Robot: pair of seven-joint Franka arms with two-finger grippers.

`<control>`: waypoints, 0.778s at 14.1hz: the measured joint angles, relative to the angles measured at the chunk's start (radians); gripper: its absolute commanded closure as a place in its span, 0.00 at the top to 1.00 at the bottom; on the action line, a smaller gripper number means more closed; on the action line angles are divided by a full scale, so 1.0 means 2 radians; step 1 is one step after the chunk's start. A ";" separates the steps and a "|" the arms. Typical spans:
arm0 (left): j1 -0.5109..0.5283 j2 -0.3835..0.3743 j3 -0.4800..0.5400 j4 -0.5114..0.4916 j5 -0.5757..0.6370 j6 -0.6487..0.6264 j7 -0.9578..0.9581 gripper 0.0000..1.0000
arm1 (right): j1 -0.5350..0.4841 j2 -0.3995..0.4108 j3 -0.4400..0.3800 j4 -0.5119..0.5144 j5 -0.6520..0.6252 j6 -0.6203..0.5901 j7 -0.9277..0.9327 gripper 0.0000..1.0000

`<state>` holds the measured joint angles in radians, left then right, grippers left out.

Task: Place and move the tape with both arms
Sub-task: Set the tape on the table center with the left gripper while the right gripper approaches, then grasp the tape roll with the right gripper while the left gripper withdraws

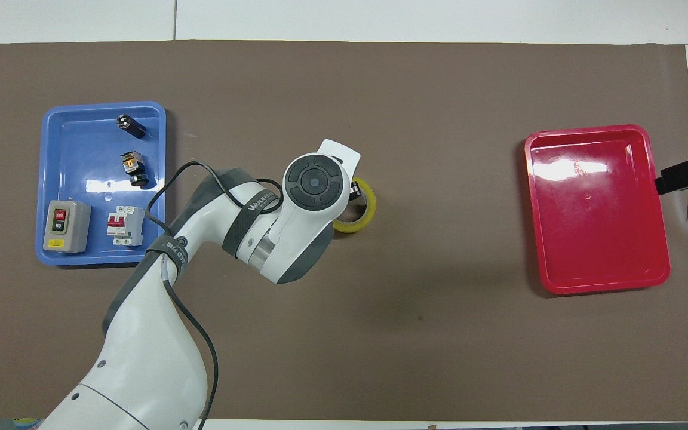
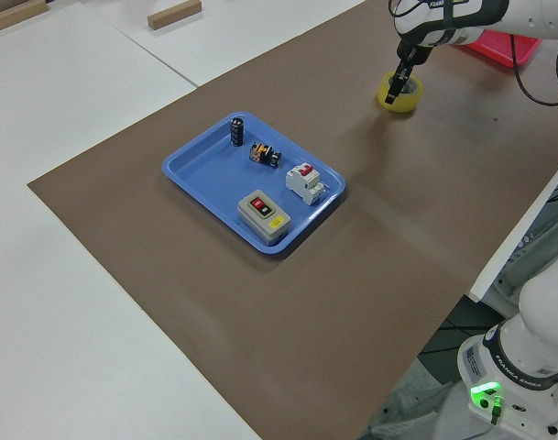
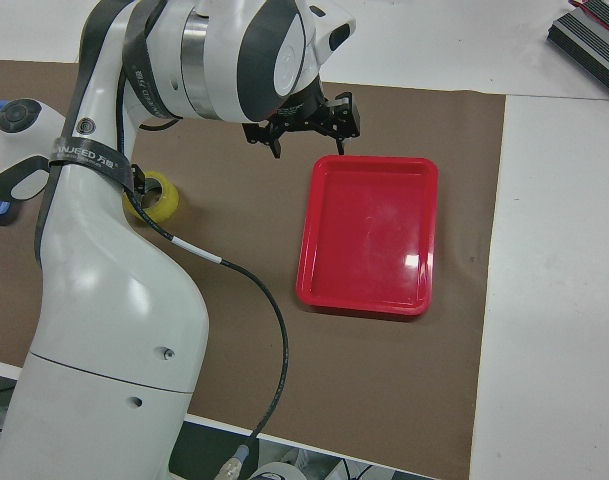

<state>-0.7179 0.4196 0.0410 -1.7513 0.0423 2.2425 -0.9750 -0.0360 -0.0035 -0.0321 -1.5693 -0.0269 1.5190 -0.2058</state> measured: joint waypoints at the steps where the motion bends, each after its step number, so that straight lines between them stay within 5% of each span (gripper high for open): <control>1: 0.007 -0.014 0.001 -0.001 0.000 -0.008 0.001 1.00 | 0.001 0.000 0.002 0.000 0.000 0.000 0.000 1.00; 4: 0.048 -0.080 0.003 -0.021 0.003 -0.064 0.056 1.00 | 0.002 -0.004 0.021 -0.020 0.010 0.020 0.007 1.00; 8: 0.142 -0.159 0.005 -0.051 0.004 -0.140 0.194 1.00 | 0.004 -0.014 0.093 -0.090 0.054 0.127 0.109 1.00; 11: 0.225 -0.194 0.006 -0.055 -0.008 -0.171 0.300 1.00 | 0.064 0.031 0.128 -0.123 0.057 0.234 0.187 1.00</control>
<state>-0.2687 0.0309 0.0532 -1.8605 0.0261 1.9008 -0.3753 0.0913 0.0583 0.2243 -1.8149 0.0875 1.9864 0.1683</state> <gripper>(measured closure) 0.000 0.000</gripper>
